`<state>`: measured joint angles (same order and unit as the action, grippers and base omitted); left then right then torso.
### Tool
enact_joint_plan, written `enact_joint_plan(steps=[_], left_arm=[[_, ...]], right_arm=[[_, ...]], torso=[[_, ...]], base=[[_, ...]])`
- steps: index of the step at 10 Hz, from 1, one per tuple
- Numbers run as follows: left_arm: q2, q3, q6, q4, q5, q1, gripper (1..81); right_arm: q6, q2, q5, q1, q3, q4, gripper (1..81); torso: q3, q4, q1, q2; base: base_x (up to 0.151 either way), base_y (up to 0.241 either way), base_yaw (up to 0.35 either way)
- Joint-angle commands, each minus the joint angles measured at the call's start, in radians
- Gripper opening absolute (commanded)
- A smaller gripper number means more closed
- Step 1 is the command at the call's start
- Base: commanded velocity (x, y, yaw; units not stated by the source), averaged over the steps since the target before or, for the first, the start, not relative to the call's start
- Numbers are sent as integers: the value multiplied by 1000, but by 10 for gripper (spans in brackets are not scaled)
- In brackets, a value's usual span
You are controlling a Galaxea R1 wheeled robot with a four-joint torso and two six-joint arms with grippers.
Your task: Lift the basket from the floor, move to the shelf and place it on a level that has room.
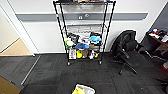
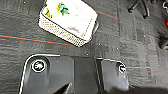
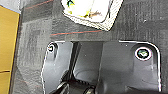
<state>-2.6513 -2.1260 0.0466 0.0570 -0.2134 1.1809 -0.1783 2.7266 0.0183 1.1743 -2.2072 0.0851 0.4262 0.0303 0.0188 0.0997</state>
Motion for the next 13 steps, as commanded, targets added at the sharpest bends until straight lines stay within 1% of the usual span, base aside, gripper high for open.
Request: enact_joint_plan(steps=[1, 10, 11, 12, 13], left_arm=[[19, 14, -5, 1, 46, -42, 811], [26, 6, -4, 3, 57, -37, 811], [23, 6, -4, 3, 57, -37, 811], [22, 6, -4, 6, 57, -37, 811], [23, 7, -2, 32, 57, -37, 811]], right_arm=[[0, -19, -57, -52, 14, 4, 811], [2, -15, -57, -60, 14, 16, 811], [3, -15, -57, -60, 14, 18, 811], [3, -15, -57, -58, 14, 19, 811], [3, -15, -57, -57, 18, 19, 811]], torso=[[0, 0, 0, 0], [0, 0, 0, 0], [0, 0, 65, 100], [0, 0, 65, 100], [0, 0, 71, 110]], base=[[63, 0, 0], [0, 0, 0], [0, 0, 0], [0, 0, 0], [0, 0, 0]])
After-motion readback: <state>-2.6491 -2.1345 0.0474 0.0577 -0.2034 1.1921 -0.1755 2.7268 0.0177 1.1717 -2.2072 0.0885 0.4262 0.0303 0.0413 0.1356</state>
